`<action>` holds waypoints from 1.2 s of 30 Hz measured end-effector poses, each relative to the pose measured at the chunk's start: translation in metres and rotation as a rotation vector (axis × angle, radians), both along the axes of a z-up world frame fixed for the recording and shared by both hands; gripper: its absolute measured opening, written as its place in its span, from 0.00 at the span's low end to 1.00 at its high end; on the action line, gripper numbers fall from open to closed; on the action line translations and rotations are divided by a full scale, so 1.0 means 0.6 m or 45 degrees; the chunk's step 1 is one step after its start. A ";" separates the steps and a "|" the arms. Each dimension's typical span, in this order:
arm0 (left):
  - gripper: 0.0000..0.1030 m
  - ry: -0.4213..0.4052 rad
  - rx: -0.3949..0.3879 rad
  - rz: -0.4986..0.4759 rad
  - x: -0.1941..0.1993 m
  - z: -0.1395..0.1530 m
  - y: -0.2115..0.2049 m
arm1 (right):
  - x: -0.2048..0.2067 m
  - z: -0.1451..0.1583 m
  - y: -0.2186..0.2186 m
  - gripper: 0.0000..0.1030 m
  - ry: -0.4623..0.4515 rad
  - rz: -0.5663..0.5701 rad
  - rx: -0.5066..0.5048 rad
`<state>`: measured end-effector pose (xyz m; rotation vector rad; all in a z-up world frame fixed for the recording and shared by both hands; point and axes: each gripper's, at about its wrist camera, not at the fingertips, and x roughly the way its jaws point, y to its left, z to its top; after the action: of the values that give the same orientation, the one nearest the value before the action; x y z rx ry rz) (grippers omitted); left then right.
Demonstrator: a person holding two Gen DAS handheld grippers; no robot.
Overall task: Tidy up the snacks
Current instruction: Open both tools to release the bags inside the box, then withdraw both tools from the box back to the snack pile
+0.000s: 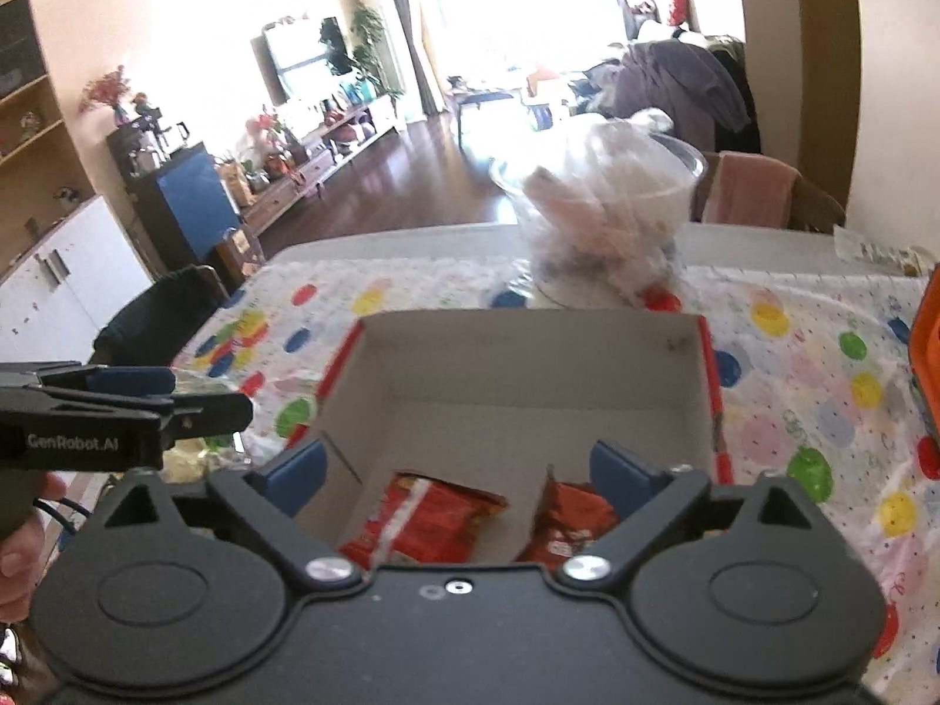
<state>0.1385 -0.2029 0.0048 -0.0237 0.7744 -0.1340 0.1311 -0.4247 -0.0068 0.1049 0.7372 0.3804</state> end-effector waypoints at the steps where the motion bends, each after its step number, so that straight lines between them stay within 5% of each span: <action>1: 0.85 -0.010 -0.005 0.009 -0.007 0.003 0.009 | -0.004 0.003 0.007 0.98 -0.007 0.008 0.005; 16: 0.99 -0.087 -0.146 0.061 -0.116 0.026 0.206 | -0.082 0.018 0.149 1.00 -0.036 0.005 0.066; 24: 1.00 -0.105 -0.092 0.113 -0.157 0.013 0.315 | -0.114 -0.002 0.227 1.00 -0.044 -0.085 0.125; 36: 1.00 0.011 -0.057 0.161 -0.186 -0.053 0.444 | -0.122 -0.055 0.372 1.00 0.059 0.075 -0.118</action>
<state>0.0272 0.0634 -0.0272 -0.1154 0.7764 -0.0307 0.0578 -0.2012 -0.0396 0.0046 0.8036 0.4002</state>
